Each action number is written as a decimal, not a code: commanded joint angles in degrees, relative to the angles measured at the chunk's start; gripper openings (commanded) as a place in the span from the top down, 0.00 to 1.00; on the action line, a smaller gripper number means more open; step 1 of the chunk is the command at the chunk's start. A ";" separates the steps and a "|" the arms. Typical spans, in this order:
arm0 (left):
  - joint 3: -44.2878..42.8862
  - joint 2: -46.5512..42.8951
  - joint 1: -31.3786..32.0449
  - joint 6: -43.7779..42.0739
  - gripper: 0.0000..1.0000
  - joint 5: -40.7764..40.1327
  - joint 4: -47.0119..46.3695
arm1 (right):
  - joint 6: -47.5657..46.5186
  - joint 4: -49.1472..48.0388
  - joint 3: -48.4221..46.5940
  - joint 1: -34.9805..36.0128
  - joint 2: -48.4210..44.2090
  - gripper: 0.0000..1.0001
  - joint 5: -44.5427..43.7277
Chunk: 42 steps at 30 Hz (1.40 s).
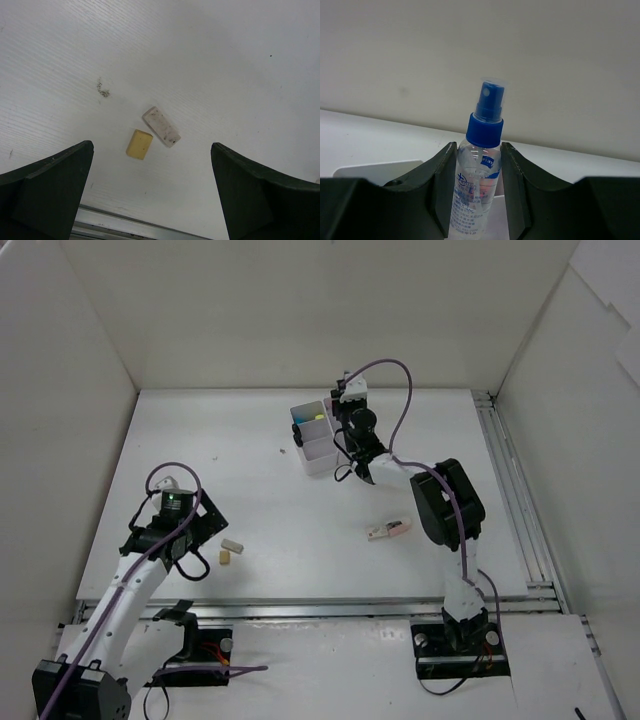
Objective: Sort the stationery into containers
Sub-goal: Place the stationery in the storage box, then pick up the stationery from the center of the board.
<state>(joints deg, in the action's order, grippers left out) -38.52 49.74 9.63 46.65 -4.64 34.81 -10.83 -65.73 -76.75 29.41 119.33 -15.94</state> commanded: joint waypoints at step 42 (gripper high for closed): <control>4.24 2.74 -1.45 1.34 0.04 8.07 -3.60 | -2.62 -13.55 16.88 8.56 -17.97 0.02 -12.96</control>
<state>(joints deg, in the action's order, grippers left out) -34.35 52.77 8.60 48.10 1.80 33.50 -12.71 -70.54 -61.84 37.47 109.23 -21.96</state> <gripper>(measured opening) 0.963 0.979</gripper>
